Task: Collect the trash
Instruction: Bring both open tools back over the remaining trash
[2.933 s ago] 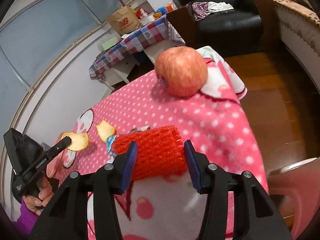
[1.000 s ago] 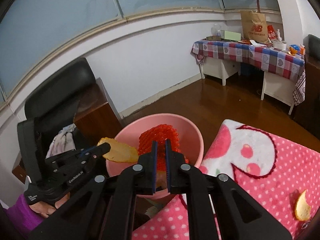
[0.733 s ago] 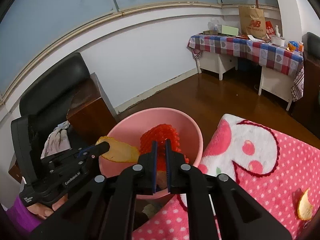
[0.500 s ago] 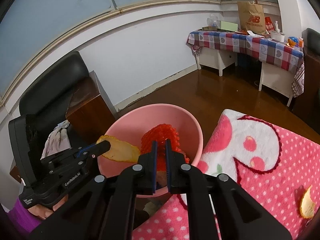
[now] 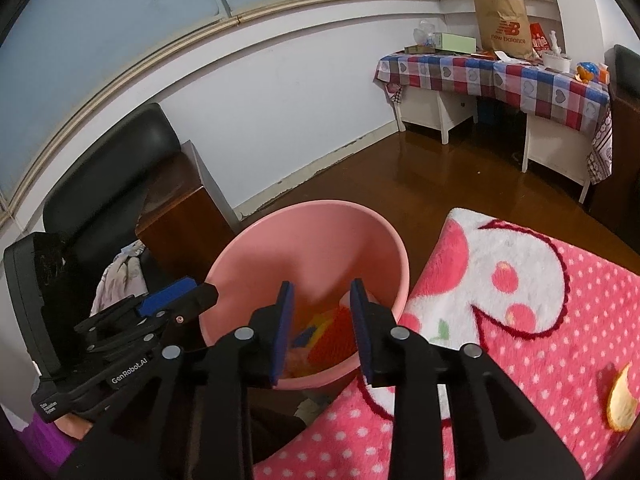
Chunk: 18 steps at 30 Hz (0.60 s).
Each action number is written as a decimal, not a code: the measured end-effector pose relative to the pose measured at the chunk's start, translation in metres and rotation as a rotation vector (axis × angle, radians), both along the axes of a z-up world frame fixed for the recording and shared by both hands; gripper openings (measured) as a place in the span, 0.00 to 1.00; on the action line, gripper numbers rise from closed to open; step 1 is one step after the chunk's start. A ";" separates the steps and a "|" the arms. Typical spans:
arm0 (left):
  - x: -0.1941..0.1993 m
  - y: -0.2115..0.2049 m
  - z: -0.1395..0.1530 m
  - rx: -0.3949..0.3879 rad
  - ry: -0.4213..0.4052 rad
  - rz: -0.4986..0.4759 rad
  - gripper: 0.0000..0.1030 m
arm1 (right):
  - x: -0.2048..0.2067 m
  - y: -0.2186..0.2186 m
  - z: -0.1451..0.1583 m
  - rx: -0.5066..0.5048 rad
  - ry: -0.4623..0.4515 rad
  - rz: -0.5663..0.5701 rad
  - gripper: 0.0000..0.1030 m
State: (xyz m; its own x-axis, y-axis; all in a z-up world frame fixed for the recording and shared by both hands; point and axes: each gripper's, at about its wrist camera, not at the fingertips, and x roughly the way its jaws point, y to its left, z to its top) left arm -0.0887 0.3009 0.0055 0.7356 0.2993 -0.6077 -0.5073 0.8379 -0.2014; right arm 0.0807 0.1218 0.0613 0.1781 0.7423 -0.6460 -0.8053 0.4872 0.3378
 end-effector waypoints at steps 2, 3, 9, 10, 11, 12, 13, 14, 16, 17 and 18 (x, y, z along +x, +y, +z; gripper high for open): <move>-0.001 -0.004 0.001 -0.003 -0.003 -0.003 0.37 | -0.003 -0.005 -0.002 -0.002 -0.003 0.002 0.29; -0.001 -0.007 0.001 -0.006 -0.006 -0.006 0.37 | -0.005 -0.007 -0.003 -0.005 -0.004 0.002 0.29; -0.003 -0.026 0.005 -0.008 -0.007 -0.016 0.38 | -0.019 -0.026 -0.003 -0.007 -0.020 0.005 0.29; -0.002 -0.030 0.005 -0.007 -0.006 -0.019 0.38 | -0.020 -0.029 -0.003 -0.005 -0.021 0.004 0.29; -0.002 -0.036 0.006 -0.002 -0.005 -0.025 0.38 | -0.022 -0.032 -0.002 -0.004 -0.021 0.003 0.29; -0.002 -0.040 0.007 0.002 -0.004 -0.027 0.38 | -0.024 -0.037 -0.002 -0.001 -0.021 0.001 0.29; -0.002 -0.045 0.007 0.007 -0.004 -0.030 0.38 | -0.025 -0.041 -0.002 0.000 -0.021 -0.001 0.29; -0.002 -0.050 0.008 0.011 -0.004 -0.037 0.38 | -0.026 -0.044 -0.002 0.001 -0.021 -0.003 0.29; -0.002 -0.058 0.009 0.010 -0.003 -0.046 0.38 | -0.030 -0.053 -0.003 -0.001 -0.023 -0.007 0.29; -0.001 -0.064 0.009 0.010 -0.003 -0.052 0.38 | -0.032 -0.059 -0.003 -0.002 -0.023 -0.011 0.29; 0.000 -0.070 0.008 0.009 -0.002 -0.059 0.38 | -0.032 -0.063 -0.003 -0.004 -0.024 -0.014 0.29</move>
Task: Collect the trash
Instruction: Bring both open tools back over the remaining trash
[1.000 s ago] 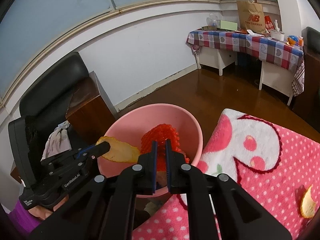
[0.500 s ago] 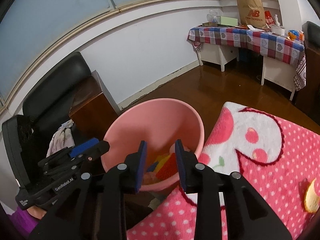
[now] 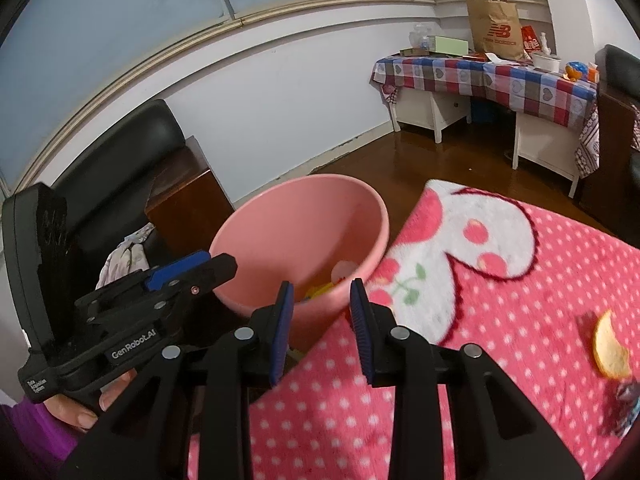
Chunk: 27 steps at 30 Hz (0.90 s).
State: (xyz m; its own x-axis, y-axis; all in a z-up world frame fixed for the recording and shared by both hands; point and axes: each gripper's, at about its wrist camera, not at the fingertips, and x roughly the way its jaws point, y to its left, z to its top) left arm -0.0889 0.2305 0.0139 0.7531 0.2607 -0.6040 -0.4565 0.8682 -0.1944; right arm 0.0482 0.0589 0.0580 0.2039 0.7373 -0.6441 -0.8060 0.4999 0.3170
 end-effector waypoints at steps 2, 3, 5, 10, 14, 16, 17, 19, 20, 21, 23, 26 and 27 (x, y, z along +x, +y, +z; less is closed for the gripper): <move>0.003 -0.009 -0.002 -0.001 0.007 -0.017 0.38 | -0.003 -0.011 -0.001 -0.007 -0.007 -0.012 0.29; 0.005 -0.015 -0.004 -0.001 0.013 -0.027 0.38 | -0.004 -0.016 -0.001 -0.008 -0.009 -0.016 0.29; 0.009 -0.025 -0.006 0.000 0.023 -0.046 0.38 | -0.007 -0.029 -0.001 -0.012 -0.015 -0.031 0.29; 0.017 -0.044 -0.011 -0.013 0.039 -0.081 0.38 | -0.010 -0.057 -0.005 -0.025 -0.027 -0.071 0.29; 0.026 -0.062 -0.016 -0.013 0.054 -0.111 0.42 | -0.011 -0.079 -0.010 -0.034 -0.031 -0.105 0.29; 0.030 -0.068 -0.018 -0.010 0.063 -0.128 0.42 | -0.011 -0.089 -0.012 -0.038 -0.033 -0.123 0.29; 0.033 -0.072 -0.018 -0.010 0.066 -0.135 0.42 | -0.011 -0.095 -0.013 -0.040 -0.033 -0.131 0.29; 0.038 -0.080 -0.019 -0.008 0.075 -0.152 0.42 | -0.011 -0.105 -0.015 -0.040 -0.031 -0.145 0.29; 0.040 -0.084 -0.020 -0.006 0.078 -0.160 0.42 | -0.010 -0.111 -0.016 -0.039 -0.027 -0.155 0.29; 0.042 -0.088 -0.020 -0.003 0.080 -0.167 0.42 | -0.010 -0.115 -0.017 -0.038 -0.025 -0.161 0.29; 0.044 -0.094 -0.021 0.001 0.085 -0.181 0.42 | -0.008 -0.124 -0.018 -0.035 -0.019 -0.177 0.29; 0.049 -0.104 -0.023 0.005 0.097 -0.200 0.42 | -0.006 -0.137 -0.020 -0.030 -0.010 -0.202 0.29; 0.051 -0.107 -0.023 0.007 0.101 -0.207 0.42 | -0.006 -0.140 -0.021 -0.027 -0.008 -0.207 0.29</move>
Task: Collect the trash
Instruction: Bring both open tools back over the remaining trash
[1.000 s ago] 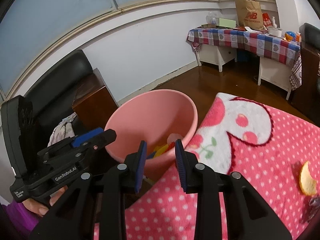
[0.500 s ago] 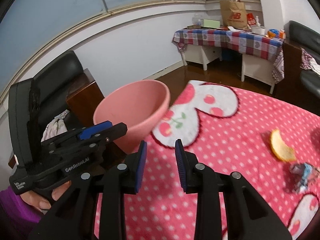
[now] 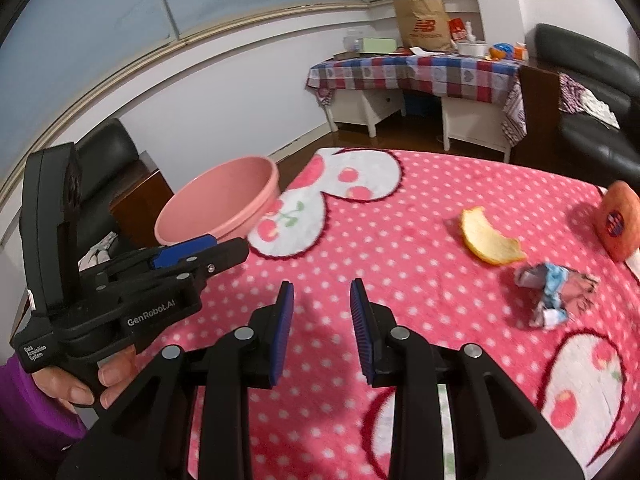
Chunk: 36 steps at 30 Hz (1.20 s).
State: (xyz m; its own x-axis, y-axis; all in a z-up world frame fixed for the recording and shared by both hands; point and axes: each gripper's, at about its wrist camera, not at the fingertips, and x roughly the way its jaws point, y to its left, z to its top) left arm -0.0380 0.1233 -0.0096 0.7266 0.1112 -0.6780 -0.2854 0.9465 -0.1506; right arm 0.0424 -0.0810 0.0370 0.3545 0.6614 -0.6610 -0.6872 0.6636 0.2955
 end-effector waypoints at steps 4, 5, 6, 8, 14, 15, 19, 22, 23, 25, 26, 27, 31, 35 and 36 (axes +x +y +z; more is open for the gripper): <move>0.005 -0.009 -0.001 0.011 0.011 -0.023 0.42 | 0.003 -0.012 -0.003 0.011 0.010 -0.025 0.34; 0.006 -0.011 -0.002 0.013 0.014 -0.028 0.42 | 0.004 -0.015 -0.003 0.018 0.013 -0.033 0.38; 0.008 -0.013 -0.002 0.014 0.016 -0.032 0.42 | 0.005 -0.018 -0.003 0.022 0.014 -0.039 0.39; 0.009 -0.015 -0.002 0.015 0.020 -0.038 0.43 | 0.006 -0.025 -0.004 0.027 0.016 -0.053 0.39; 0.015 -0.025 -0.005 0.024 0.037 -0.061 0.43 | 0.013 -0.041 -0.005 0.040 0.023 -0.098 0.39; 0.016 -0.026 -0.005 0.025 0.038 -0.063 0.42 | 0.015 -0.045 -0.006 0.042 0.025 -0.107 0.39; 0.020 -0.030 -0.007 0.027 0.047 -0.073 0.43 | 0.020 -0.055 -0.007 0.050 0.030 -0.131 0.39; 0.023 -0.034 -0.008 0.027 0.055 -0.081 0.42 | 0.023 -0.063 -0.009 0.054 0.034 -0.150 0.39; 0.024 -0.035 -0.009 0.028 0.056 -0.084 0.42 | 0.024 -0.065 -0.009 0.056 0.035 -0.157 0.39; 0.026 -0.037 -0.009 0.030 0.060 -0.089 0.42 | 0.027 -0.070 -0.010 0.057 0.037 -0.168 0.39; 0.027 -0.038 -0.010 0.032 0.062 -0.092 0.43 | 0.028 -0.072 -0.010 0.058 0.038 -0.174 0.39; 0.029 -0.040 -0.010 0.034 0.063 -0.096 0.42 | 0.029 -0.075 -0.010 0.060 0.039 -0.182 0.39; 0.035 -0.045 -0.010 0.040 0.066 -0.111 0.42 | 0.033 -0.086 -0.012 0.064 0.044 -0.212 0.39; 0.041 -0.052 -0.010 0.052 0.066 -0.129 0.43 | 0.036 -0.096 -0.014 0.069 0.051 -0.243 0.39; 0.043 -0.053 -0.009 0.055 0.065 -0.134 0.43 | 0.037 -0.098 -0.015 0.069 0.052 -0.248 0.39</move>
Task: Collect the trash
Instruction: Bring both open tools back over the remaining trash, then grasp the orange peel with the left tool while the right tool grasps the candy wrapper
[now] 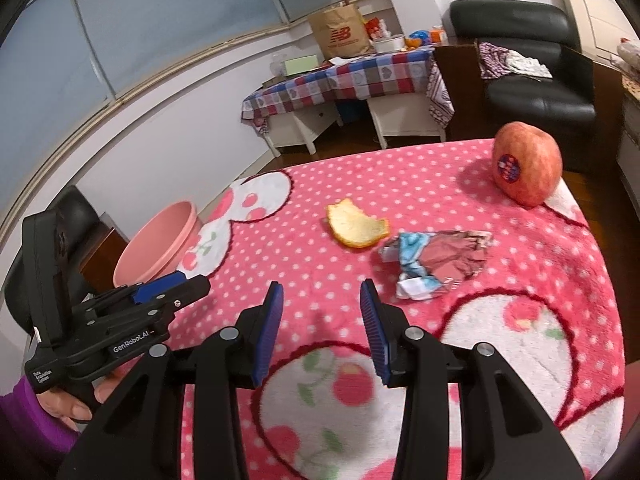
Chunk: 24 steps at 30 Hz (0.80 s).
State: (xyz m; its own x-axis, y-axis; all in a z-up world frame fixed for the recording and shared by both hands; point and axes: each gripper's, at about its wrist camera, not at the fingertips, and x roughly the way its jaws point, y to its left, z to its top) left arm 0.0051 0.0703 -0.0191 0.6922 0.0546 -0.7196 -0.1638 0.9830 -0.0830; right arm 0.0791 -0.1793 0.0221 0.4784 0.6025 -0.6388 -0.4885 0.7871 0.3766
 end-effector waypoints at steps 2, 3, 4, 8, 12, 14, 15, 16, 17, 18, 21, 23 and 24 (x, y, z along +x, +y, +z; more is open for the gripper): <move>0.004 -0.003 0.001 0.003 -0.005 -0.010 0.43 | 0.002 -0.006 -0.001 0.001 0.004 -0.015 0.39; 0.006 -0.004 0.001 0.003 -0.008 -0.015 0.42 | 0.002 -0.008 -0.001 0.001 0.005 -0.020 0.39; 0.008 -0.006 0.002 0.003 -0.010 -0.019 0.42 | 0.003 -0.011 -0.002 0.001 0.006 -0.025 0.39; 0.018 -0.013 0.004 0.003 -0.023 -0.045 0.43 | 0.006 -0.021 -0.005 -0.002 0.013 -0.049 0.39; 0.031 -0.021 0.006 0.004 -0.037 -0.074 0.42 | 0.007 -0.034 -0.008 -0.008 0.020 -0.075 0.39; 0.038 -0.025 0.006 0.000 -0.041 -0.087 0.42 | 0.008 -0.039 -0.010 -0.008 0.024 -0.087 0.39; 0.042 -0.026 0.006 -0.004 -0.040 -0.096 0.42 | 0.009 -0.041 -0.011 -0.009 0.027 -0.095 0.39; 0.048 -0.029 0.005 -0.008 -0.037 -0.106 0.42 | 0.010 -0.044 -0.012 -0.009 0.030 -0.102 0.39; 0.052 -0.030 0.005 -0.010 -0.035 -0.113 0.42 | 0.012 -0.047 -0.013 -0.010 0.033 -0.111 0.39; 0.057 -0.032 0.004 -0.012 -0.033 -0.121 0.42 | 0.014 -0.049 -0.014 -0.011 0.037 -0.119 0.39; 0.074 -0.037 -0.002 -0.006 -0.023 -0.142 0.42 | 0.018 -0.056 -0.019 -0.007 0.051 -0.140 0.39; 0.087 -0.039 -0.008 -0.004 -0.007 -0.146 0.43 | 0.021 -0.058 -0.021 -0.002 0.061 -0.149 0.39; 0.093 -0.040 -0.011 -0.009 0.000 -0.147 0.42 | 0.022 -0.058 -0.022 -0.001 0.064 -0.150 0.39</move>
